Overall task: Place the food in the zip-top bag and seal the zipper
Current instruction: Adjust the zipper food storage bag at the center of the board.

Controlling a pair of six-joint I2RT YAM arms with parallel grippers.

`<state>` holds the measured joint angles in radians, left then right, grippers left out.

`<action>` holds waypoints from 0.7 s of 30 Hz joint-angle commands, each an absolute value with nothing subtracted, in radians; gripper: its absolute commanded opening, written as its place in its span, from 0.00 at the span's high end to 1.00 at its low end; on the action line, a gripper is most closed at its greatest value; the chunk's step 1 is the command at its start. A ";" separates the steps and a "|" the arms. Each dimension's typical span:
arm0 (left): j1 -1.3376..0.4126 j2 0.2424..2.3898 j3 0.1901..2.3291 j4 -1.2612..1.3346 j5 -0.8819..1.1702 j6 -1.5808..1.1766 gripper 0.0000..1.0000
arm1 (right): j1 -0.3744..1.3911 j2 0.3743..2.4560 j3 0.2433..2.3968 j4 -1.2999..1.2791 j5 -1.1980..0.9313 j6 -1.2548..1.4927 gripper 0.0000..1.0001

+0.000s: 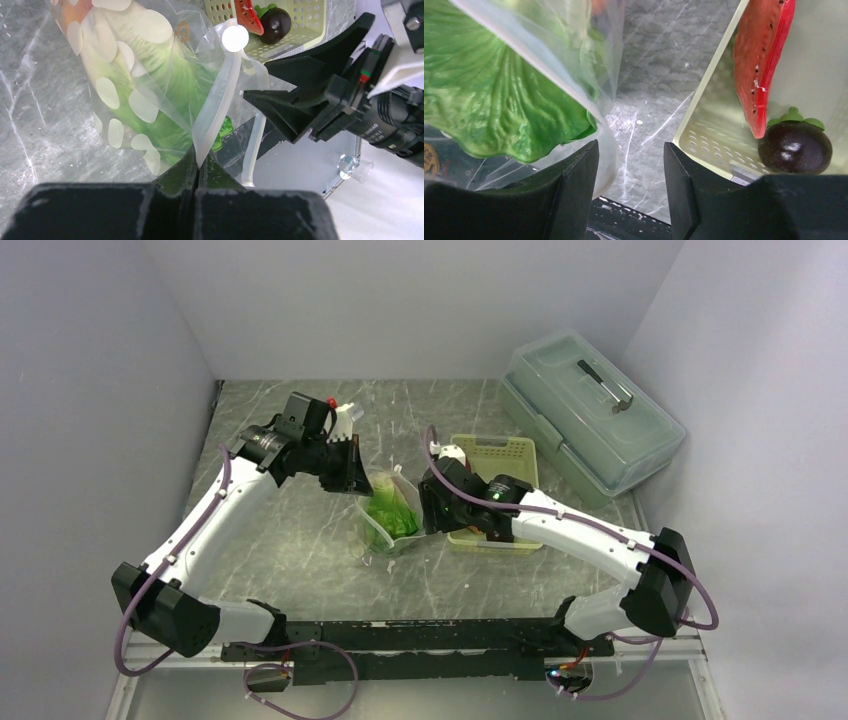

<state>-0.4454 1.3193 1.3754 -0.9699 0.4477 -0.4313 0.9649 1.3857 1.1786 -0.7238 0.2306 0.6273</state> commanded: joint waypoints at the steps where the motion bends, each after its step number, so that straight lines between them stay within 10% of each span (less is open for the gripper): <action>1: -0.440 1.301 1.414 -0.954 0.476 -0.431 1.00 | 0.932 1.355 1.153 -0.594 0.176 0.680 0.48; 5: -0.439 1.299 1.409 -0.952 0.484 -0.430 1.00 | 0.900 1.362 1.152 -0.547 0.131 0.685 0.63; 9: -0.438 1.299 1.410 -0.960 0.484 -0.422 1.00 | 0.883 1.360 1.203 -0.549 0.131 0.668 1.00; 21: -0.416 1.288 1.542 -1.061 0.364 -0.362 1.00 | 0.883 1.339 1.495 -0.678 0.151 0.558 1.00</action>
<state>-0.4255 1.3193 1.4521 -1.0348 0.4049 -0.3992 0.8841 1.3853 1.4158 -0.6586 0.1436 0.6014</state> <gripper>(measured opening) 0.008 0.015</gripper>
